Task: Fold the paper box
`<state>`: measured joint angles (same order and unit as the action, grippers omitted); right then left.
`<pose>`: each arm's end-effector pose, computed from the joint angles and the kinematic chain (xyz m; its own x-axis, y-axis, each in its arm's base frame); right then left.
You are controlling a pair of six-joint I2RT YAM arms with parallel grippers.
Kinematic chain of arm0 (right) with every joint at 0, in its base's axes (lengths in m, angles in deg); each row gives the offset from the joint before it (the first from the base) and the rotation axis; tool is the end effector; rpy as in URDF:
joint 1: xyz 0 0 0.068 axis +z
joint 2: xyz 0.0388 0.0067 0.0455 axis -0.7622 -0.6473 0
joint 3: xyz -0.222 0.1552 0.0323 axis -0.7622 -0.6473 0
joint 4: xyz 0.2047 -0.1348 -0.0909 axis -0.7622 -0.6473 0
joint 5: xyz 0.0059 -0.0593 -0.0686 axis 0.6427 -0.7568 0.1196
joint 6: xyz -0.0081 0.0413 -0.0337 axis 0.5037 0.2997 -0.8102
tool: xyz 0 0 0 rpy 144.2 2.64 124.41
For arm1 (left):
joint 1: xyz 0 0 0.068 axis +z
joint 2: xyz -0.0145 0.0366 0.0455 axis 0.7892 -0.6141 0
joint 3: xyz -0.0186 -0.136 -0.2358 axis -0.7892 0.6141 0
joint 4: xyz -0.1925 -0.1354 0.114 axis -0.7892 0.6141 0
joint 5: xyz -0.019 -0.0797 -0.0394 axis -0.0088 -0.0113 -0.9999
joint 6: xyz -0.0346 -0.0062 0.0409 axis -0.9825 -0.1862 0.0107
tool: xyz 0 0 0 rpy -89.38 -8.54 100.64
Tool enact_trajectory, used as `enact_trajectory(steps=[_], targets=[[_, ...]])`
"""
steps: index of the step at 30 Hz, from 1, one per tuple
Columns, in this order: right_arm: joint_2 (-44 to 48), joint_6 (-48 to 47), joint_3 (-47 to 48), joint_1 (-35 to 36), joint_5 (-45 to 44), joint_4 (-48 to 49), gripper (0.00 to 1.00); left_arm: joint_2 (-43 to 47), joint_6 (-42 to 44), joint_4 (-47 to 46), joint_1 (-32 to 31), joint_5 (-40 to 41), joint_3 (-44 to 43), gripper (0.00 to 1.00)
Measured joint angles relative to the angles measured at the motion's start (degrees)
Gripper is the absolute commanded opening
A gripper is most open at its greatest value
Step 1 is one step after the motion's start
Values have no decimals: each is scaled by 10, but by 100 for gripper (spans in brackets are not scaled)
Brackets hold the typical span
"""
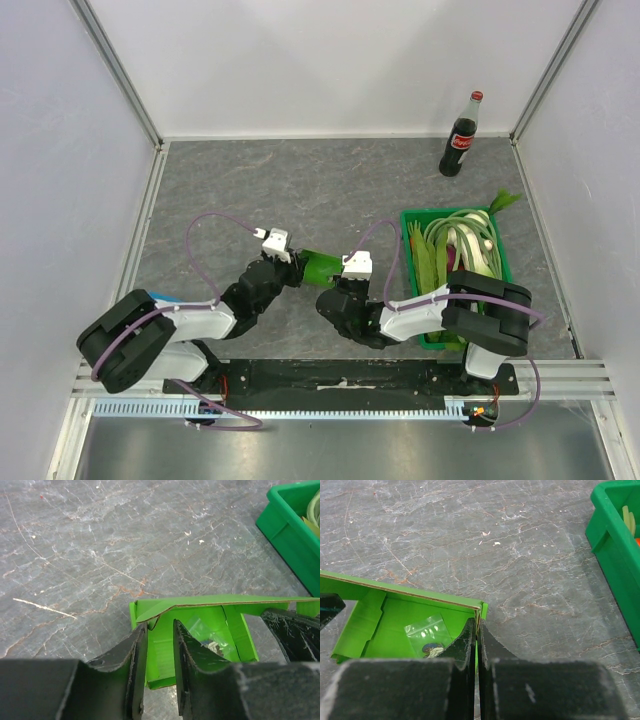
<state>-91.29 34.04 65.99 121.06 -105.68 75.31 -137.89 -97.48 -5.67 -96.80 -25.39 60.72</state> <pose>0.1287 0.2774 0.1450 -0.1750 0.1752 -0.9689 0.0649 0.9840 0.1662 0.1717 -0.1563 0.1624 -0.3005 -0.0882 -0.9497 0.4175 0.8831 -0.2141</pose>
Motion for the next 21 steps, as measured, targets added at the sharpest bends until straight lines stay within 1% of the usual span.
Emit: enact_trajectory(steps=[3,6,7,9,10,15,21], targets=[[-1,0,0,0,0,2,0,-13,9,-23,0,8,0,28],[-4,-2,0,0,0,4,0,-28,21,-44,0,14,0,17],[-4,-3,0,0,-1,4,0,-34,24,-51,0,15,0,11],[-4,-4,0,0,-1,5,0,-47,31,-70,0,21,0,6],[-5,-4,0,0,-2,5,0,-54,34,-79,0,23,0,2],[-12,-4,5,0,-5,5,0,-98,41,-152,-19,58,17,2],[-25,0,14,0,-15,-2,0,-172,45,-260,-69,132,44,2]])
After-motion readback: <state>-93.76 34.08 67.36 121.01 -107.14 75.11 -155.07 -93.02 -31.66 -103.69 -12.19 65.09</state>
